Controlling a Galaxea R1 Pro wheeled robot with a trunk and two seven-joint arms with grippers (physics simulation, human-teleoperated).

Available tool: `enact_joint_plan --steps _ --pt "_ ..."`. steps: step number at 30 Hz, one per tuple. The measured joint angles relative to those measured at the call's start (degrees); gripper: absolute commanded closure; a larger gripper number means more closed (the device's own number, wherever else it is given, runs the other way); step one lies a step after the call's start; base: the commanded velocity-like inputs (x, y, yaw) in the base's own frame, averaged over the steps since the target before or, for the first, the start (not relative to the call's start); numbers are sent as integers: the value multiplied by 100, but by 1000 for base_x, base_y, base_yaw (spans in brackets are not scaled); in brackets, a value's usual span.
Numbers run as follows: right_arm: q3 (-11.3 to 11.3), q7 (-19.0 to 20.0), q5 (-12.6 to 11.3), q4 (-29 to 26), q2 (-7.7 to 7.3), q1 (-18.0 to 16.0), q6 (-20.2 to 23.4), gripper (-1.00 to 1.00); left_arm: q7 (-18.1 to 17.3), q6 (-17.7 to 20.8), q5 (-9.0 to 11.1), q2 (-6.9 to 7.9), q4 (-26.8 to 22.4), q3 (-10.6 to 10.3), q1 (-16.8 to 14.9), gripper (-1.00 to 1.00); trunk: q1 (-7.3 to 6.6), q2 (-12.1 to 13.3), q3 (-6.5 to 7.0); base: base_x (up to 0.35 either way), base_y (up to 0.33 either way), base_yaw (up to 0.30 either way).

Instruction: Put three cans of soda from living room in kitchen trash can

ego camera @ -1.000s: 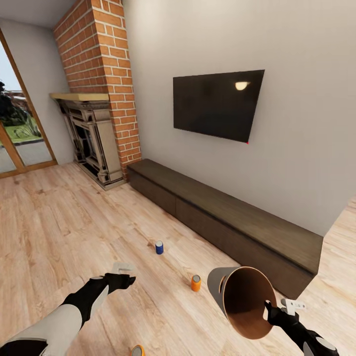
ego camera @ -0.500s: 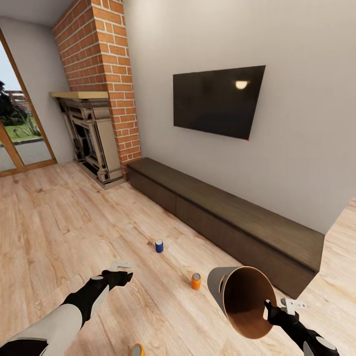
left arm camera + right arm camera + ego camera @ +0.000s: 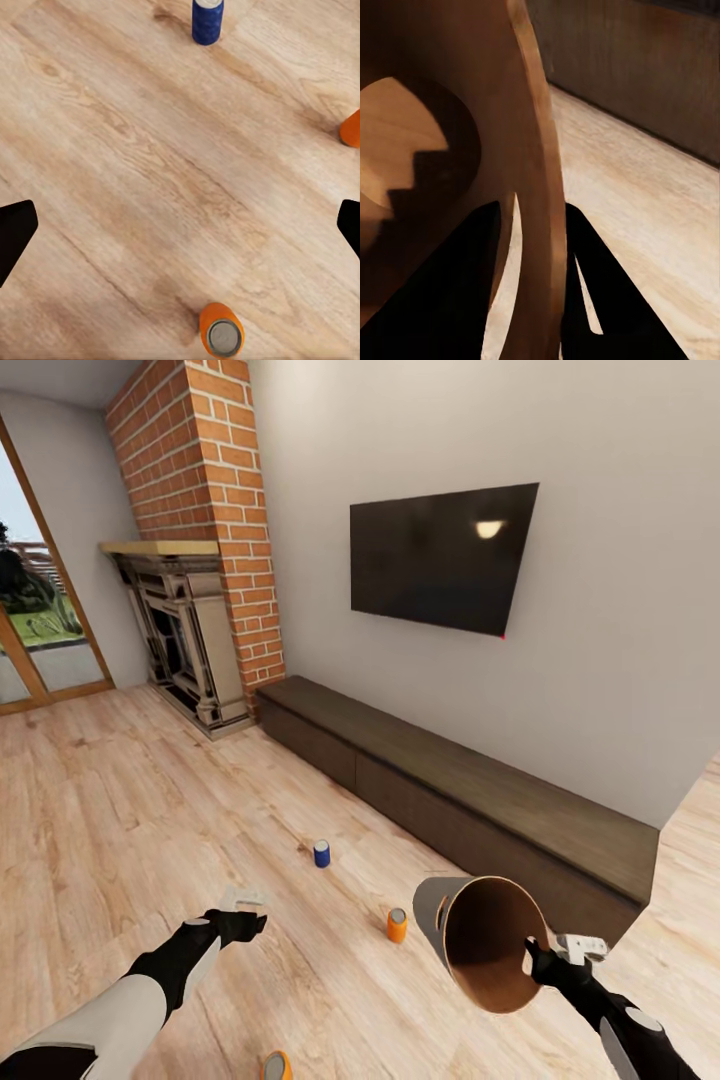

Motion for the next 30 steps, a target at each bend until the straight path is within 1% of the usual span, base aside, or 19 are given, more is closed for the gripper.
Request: enact_joint_plan --steps 1,2,3,4,5,6,7,9,10,11,13,14,16,18,20,22,26,28,30 --pt "125 10 0 -35 60 -152 141 100 4 13 2 1 -3 0 0 -100 22 -41 -18 0 0 0" --pt "333 -222 124 -322 225 -512 1237 100 18 31 -2 -12 -2 -1 -1 -100 44 -80 -35 0 0 0" --pt "564 -236 58 -468 282 -671 1546 100 23 35 -3 -17 -2 0 -2 -100 66 -121 -54 0 0 0" --pt "432 -193 -47 -529 321 -754 1864 100 27 35 -1 -20 -2 0 -3 -100 87 -161 -70 0 0 0" --pt "459 -445 -44 -553 312 -821 2136 100 30 36 0 -22 -3 3 -3 -100 109 -202 -88 0 0 0" --pt "517 -859 280 -580 339 -918 2476 100 34 41 3 -19 -5 12 -4 -100 131 -241 -108 0 0 0" --pt "644 -1180 357 -545 364 -985 2731 100 39 44 10 -16 -6 20 -4 -100 154 -281 -126 0 0 0" --pt "793 -1212 317 -460 385 -1029 2894 100 43 43 19 -20 -7 28 -5 -100 197 -361 -162 0 0 0" --pt "1045 -1212 242 -546 409 -1063 3040 100 47 40 33 -25 -5 38 -6 -100 219 -401 -180 0 0 0" --pt "1105 -1206 66 -596 424 -1072 3090 100 48 39 36 -27 -1 41 -7 -100 241 -442 -198 0 0 0" --pt "1203 -1283 212 -634 465 -1084 3117 100 51 38 39 -32 -3 44 -6 -100 285 -522 -234 0 0 0" --pt "1296 -1367 372 -634 556 -1094 3139 100 52 39 35 -42 -5 41 -2 -100 307 -562 -252 0 0 0" --pt "1368 -1298 101 -572 614 -1097 3180 100 49 37 33 -48 -3 38 2 -100 351 -642 -288 0 0 0" --pt "1385 -1314 297 -832 649 -1098 3173 100 48 39 32 -50 -5 40 12 -100 395 -722 -323 0 0 0" --pt "1385 -1289 209 -1027 666 -1094 3192 100 46 38 34 -38 1 45 11 -100 439 -803 -359 0 0 0" --pt "1379 -1296 275 -1356 676 -1083 3216 100 44 41 37 -27 -2 47 12 -100 483 -883 -395 0 0 0" --pt "1330 -1297 255 -2421 651 -1006 3286 100 39 272 36 -32 8 54 12 -100 571 -1043 -467 0 0 0" --pt "1327 -1288 141 -2739 646 -947 3306 100 26 392 38 -19 10 58 12 -100 614 -1124 -502 0 0 0" --pt "1311 -1296 251 -2916 631 -906 3361 100 32 465 39 -19 37 60 12 -100 659 -1204 -539 0 0 0"
